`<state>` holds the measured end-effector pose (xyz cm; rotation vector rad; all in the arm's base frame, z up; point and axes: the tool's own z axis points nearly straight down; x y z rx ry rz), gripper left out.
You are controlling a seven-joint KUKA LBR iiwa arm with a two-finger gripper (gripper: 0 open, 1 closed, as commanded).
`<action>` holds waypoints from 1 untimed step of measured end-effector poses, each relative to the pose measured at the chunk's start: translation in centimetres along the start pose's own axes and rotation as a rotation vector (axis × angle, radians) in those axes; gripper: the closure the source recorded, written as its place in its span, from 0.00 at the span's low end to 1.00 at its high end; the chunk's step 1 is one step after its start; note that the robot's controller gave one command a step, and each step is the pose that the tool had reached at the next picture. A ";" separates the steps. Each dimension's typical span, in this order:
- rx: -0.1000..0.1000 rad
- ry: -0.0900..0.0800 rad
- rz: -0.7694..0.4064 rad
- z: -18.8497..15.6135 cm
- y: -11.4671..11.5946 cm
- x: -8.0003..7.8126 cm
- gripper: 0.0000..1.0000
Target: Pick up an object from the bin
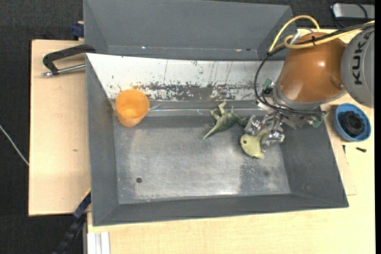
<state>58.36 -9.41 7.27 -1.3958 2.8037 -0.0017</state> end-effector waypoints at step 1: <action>0.007 -0.001 -0.224 -19.5 1.0 -1.0 1.00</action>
Offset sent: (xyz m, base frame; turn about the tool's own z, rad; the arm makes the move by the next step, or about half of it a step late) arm -0.0064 0.0123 0.1891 -0.2268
